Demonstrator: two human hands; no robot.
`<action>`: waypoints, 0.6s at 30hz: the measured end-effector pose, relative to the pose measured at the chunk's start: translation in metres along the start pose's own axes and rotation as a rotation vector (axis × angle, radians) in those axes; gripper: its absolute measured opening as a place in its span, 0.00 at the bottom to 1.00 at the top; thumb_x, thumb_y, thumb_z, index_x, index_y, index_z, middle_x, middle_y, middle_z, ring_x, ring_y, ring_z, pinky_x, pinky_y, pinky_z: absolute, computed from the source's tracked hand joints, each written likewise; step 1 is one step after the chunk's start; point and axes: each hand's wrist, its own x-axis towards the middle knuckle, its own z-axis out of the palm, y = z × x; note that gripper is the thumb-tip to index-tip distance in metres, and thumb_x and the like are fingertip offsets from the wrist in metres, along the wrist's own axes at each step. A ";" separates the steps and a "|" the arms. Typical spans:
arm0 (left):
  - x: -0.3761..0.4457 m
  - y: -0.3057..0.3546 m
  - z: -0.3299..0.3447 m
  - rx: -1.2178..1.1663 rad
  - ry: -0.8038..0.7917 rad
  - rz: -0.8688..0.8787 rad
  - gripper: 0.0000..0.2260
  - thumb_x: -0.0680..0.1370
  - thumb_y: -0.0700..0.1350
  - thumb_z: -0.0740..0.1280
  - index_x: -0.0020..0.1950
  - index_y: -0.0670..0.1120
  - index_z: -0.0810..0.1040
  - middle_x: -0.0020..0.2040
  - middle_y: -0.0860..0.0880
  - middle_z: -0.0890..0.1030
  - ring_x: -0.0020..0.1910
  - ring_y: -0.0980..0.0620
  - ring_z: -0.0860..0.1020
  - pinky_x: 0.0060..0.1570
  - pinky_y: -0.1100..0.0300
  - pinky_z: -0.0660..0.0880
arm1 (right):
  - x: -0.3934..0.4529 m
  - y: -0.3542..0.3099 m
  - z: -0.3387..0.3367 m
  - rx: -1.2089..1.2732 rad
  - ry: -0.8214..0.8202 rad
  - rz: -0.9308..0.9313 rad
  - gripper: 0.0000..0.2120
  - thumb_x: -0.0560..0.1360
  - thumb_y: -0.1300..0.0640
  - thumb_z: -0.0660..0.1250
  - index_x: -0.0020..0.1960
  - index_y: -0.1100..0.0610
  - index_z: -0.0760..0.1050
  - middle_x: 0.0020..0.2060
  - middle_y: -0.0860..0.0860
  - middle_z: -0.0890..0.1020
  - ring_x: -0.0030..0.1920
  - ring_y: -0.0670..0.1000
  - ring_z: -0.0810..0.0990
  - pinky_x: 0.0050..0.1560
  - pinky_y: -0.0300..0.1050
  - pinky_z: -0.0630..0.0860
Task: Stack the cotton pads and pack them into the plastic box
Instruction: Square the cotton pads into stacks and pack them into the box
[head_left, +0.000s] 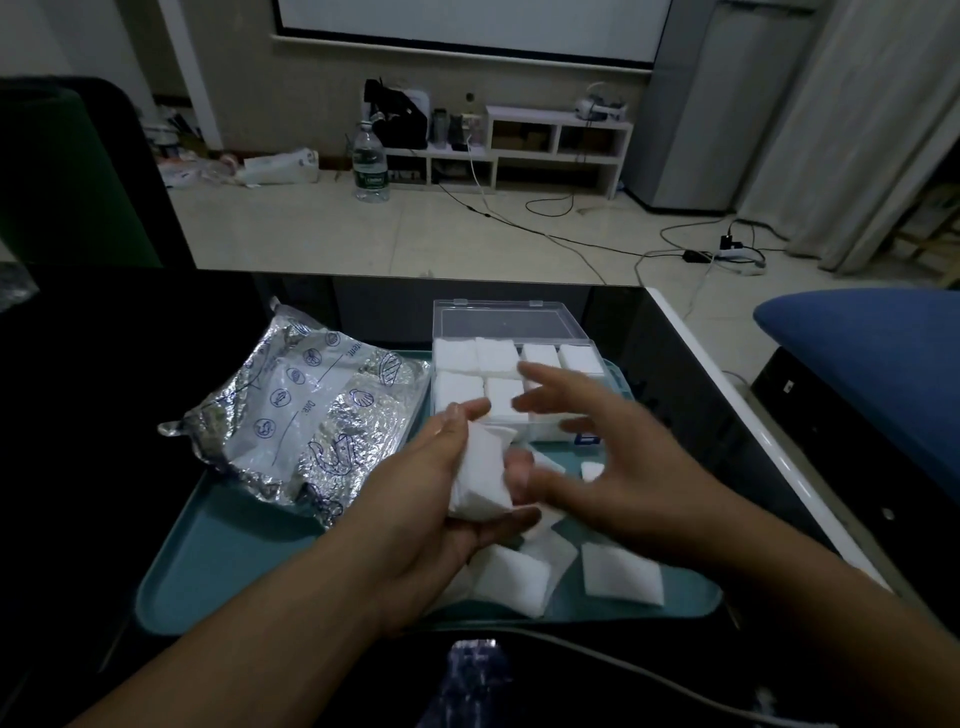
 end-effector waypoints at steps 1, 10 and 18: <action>0.000 0.002 -0.001 -0.003 0.016 0.004 0.15 0.83 0.53 0.56 0.59 0.47 0.77 0.43 0.41 0.85 0.33 0.46 0.82 0.32 0.54 0.81 | 0.004 0.007 -0.003 -0.012 0.074 0.031 0.30 0.71 0.45 0.72 0.71 0.41 0.67 0.56 0.39 0.77 0.56 0.37 0.75 0.55 0.33 0.72; -0.001 0.009 -0.007 -0.032 0.086 -0.035 0.17 0.83 0.55 0.55 0.55 0.45 0.77 0.40 0.42 0.85 0.29 0.48 0.81 0.28 0.59 0.77 | 0.018 0.034 0.029 -0.621 -0.089 0.239 0.14 0.72 0.44 0.69 0.51 0.53 0.80 0.48 0.49 0.81 0.52 0.51 0.76 0.53 0.48 0.75; 0.001 0.010 -0.009 0.012 0.105 -0.020 0.17 0.83 0.55 0.55 0.56 0.45 0.77 0.40 0.43 0.86 0.30 0.49 0.81 0.30 0.58 0.77 | 0.022 0.027 0.020 -0.335 0.021 0.338 0.14 0.74 0.55 0.72 0.59 0.51 0.78 0.42 0.46 0.81 0.43 0.45 0.79 0.47 0.42 0.77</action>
